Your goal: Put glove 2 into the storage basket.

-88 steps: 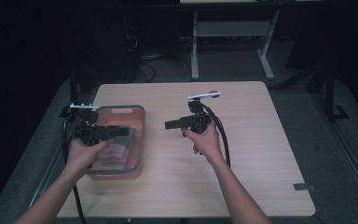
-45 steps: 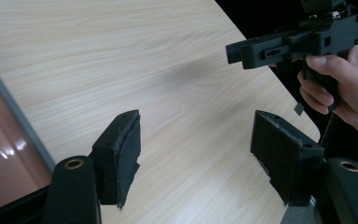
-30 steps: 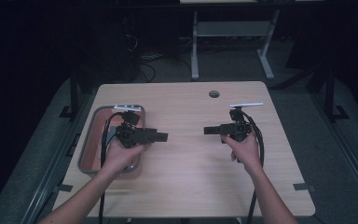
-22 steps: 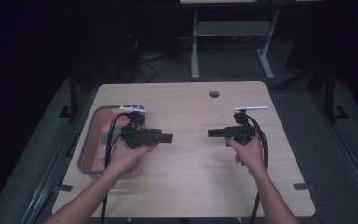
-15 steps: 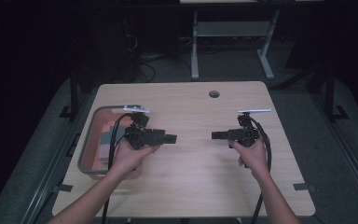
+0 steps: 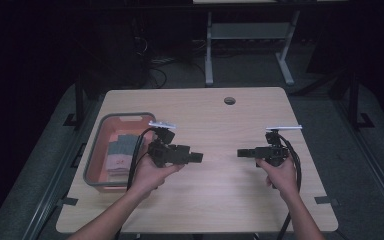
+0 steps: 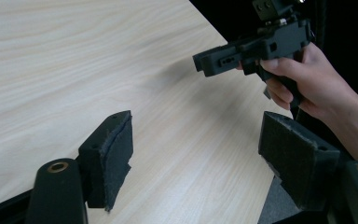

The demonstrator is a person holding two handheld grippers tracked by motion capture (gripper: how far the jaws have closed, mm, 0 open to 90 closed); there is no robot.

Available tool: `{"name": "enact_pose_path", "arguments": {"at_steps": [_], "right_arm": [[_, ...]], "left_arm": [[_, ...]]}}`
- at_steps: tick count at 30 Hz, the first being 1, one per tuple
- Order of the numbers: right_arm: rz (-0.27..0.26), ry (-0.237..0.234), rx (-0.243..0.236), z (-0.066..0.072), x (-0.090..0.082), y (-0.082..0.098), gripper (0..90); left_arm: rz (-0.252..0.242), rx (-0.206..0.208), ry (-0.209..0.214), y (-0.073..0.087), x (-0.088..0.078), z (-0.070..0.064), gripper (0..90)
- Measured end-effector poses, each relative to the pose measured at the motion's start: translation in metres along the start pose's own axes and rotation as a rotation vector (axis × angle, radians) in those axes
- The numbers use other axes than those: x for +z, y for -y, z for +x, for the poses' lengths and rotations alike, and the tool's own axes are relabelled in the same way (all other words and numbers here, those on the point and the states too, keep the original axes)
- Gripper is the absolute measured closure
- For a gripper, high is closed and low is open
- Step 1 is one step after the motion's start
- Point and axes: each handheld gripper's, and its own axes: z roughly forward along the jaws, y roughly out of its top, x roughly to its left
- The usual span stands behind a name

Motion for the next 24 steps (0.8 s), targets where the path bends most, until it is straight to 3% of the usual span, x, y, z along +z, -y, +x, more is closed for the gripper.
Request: {"name": "enact_pose_path", "arguments": {"at_steps": [12,24], "right_arm": [[0.011,0.04,0.004,-0.022,-0.008,0.017,41.9],[0.014,0.056,-0.01,-0.029,-0.016,0.028,41.0]], "left_arm": [[0.011,-0.006,0.048,0.012,0.023,-0.001,24.4],[0.012,0.01,0.068,0.024,0.037,-0.005,24.3]]}}
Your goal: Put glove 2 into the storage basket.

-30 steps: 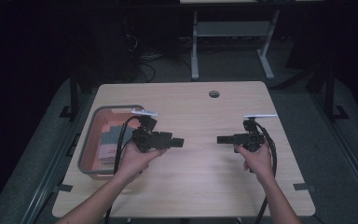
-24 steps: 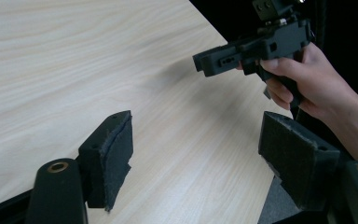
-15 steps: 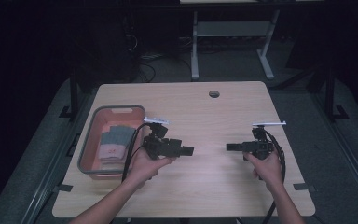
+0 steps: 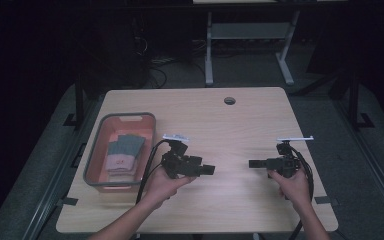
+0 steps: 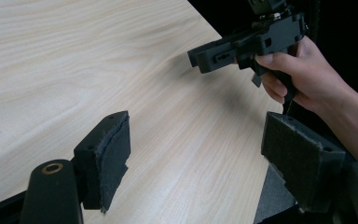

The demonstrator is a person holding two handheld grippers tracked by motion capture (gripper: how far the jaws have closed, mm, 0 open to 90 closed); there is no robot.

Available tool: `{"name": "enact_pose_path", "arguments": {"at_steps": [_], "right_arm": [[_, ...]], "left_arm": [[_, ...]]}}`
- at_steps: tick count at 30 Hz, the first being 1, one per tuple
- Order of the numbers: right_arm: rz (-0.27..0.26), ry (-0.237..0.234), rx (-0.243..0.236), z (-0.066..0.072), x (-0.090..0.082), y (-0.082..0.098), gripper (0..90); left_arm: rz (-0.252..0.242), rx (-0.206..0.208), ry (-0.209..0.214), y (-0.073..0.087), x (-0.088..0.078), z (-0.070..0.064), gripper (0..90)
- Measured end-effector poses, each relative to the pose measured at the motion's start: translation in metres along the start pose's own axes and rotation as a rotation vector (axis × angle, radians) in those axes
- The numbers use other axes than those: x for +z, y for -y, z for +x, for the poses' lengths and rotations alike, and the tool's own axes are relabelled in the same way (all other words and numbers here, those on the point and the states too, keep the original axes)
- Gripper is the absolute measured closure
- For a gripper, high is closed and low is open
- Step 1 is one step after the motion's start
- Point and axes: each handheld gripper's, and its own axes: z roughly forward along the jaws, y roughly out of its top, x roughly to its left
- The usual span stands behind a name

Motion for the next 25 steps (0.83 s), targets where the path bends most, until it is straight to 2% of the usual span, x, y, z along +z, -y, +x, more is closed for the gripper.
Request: {"name": "enact_pose_path", "arguments": {"at_steps": [8,13,16,20,23,25], "right_arm": [[-0.01,-0.003,-0.03,0.003,-0.006,0.011,40.4],[-0.013,-0.009,-0.031,0.005,-0.007,0.017,39.7],[-0.018,-0.001,-0.05,0.008,-0.008,0.026,38.5],[-0.029,0.0,-0.067,0.009,-0.01,0.036,37.2],[-0.038,-0.011,-0.064,0.009,-0.011,0.042,36.6],[-0.041,-0.022,-0.066,0.009,-0.01,0.049,35.7]], "left_arm": [[0.006,0.01,0.008,0.013,0.009,-0.001,23.6],[0.0,0.02,0.01,0.019,0.01,-0.002,23.3],[-0.007,0.045,0.011,0.026,0.01,-0.005,23.3],[-0.021,0.057,0.013,0.036,0.011,-0.008,23.2],[-0.03,0.049,0.021,0.042,0.011,-0.01,22.9],[-0.039,0.058,0.027,0.048,0.011,-0.012,22.9]]}}
